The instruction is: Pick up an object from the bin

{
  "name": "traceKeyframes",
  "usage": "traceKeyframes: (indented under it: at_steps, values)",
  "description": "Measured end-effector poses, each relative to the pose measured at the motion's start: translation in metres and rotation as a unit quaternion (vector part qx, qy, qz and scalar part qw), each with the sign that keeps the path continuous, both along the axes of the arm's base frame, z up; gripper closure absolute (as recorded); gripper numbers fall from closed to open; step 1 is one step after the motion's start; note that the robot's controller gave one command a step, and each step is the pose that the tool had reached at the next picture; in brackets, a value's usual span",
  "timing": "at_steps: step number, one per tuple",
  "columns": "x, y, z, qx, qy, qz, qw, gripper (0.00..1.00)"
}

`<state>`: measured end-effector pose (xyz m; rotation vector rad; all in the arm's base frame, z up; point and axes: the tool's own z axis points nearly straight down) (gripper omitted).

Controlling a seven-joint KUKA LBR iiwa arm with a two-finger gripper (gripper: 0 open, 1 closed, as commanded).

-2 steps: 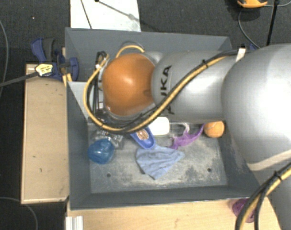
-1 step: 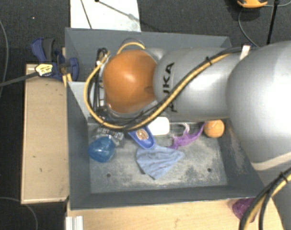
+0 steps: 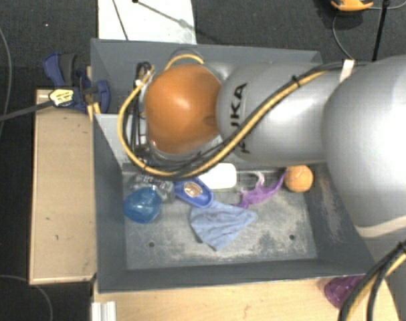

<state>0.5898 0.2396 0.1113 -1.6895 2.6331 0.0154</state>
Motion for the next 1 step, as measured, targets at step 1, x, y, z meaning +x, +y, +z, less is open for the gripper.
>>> traceKeyframes:
  at_steps: [1]
  values:
    - [-0.001, -0.0002, 0.0112, 0.0, 0.0022, -0.001, 1.0, 1.0]
